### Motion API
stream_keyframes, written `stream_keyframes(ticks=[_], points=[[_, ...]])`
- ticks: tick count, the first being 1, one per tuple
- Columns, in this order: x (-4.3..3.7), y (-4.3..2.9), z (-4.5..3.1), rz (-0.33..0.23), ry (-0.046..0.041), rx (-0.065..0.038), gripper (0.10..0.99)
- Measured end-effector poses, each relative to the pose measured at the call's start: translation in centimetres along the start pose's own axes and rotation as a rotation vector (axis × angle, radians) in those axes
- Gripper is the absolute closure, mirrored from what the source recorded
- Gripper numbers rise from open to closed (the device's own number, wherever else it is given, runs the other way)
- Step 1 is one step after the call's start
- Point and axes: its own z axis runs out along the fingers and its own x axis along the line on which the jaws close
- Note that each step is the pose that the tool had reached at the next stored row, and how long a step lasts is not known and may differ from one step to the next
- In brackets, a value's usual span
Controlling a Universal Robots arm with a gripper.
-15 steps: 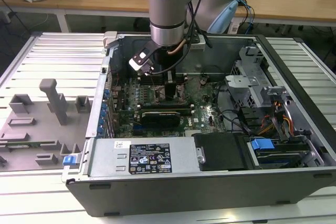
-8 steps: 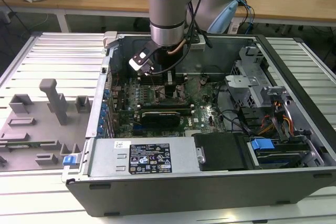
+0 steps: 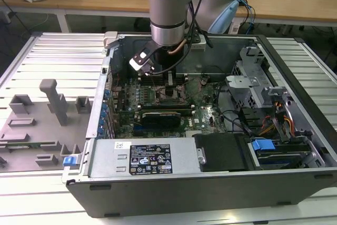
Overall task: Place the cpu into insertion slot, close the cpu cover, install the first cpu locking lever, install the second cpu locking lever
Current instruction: 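Place the cpu into insertion slot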
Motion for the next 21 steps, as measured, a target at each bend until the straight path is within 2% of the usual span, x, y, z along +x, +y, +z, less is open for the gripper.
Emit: stream_keyframes(ticks=[1,4,5,16,17,21], points=[[-0.01,0.0,-0.07,0.0,0.0038,0.0,0.98],[-0.01,0.0,-0.07,0.004,0.0451,-0.001,0.98],[-0.01,0.0,-0.04,0.004,0.0509,-0.001,0.98],[-0.08,-0.04,0.45,0.004,0.0513,-0.001,0.98],[-0.06,-0.02,0.34,0.005,0.0524,-0.002,0.98],[-0.1,0.1,-1.18,0.004,0.0502,-0.001,0.98]])
